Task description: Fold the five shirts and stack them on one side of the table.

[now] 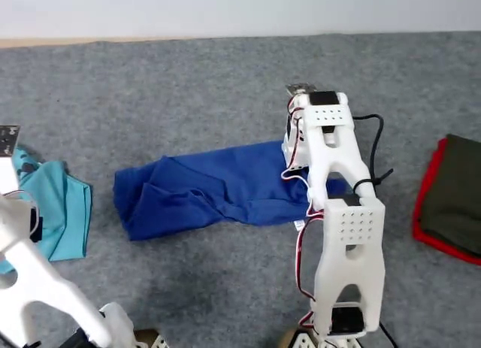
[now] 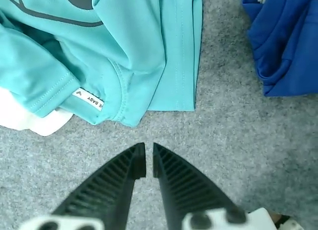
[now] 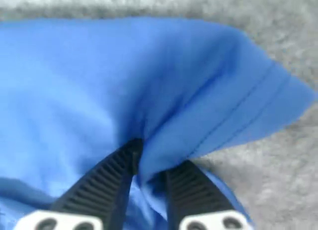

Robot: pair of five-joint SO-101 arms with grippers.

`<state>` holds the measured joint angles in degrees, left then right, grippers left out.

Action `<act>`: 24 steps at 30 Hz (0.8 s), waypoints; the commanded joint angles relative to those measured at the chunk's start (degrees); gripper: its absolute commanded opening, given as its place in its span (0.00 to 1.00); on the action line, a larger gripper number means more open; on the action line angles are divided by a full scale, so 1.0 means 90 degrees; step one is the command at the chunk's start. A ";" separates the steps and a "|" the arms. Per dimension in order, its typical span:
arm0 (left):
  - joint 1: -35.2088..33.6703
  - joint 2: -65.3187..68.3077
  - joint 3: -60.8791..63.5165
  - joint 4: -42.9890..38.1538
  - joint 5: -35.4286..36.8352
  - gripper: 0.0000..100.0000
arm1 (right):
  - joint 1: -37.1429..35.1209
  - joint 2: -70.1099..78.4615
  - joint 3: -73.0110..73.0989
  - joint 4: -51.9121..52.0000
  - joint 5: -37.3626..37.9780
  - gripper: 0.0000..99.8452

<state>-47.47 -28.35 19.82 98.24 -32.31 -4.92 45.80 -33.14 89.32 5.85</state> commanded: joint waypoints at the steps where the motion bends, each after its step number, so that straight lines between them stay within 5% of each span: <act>1: 0.0020 -0.0156 -0.0024 -0.0068 -0.0010 0.03 | 0.0757 -0.0552 -0.0195 0.0024 0.0488 0.01; 15: 0.0020 -0.0156 -0.0024 -0.0068 0.0000 0.03 | 0.2769 -0.0562 -0.0488 -0.0698 0.2237 0.01; 24: 0.0234 -0.0186 -0.0024 -0.0078 0.0010 0.03 | 0.0923 -0.0972 -0.0977 0.0845 0.2208 0.01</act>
<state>-46.68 -28.35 19.82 98.24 -32.31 10.73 43.52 -38.15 93.19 25.36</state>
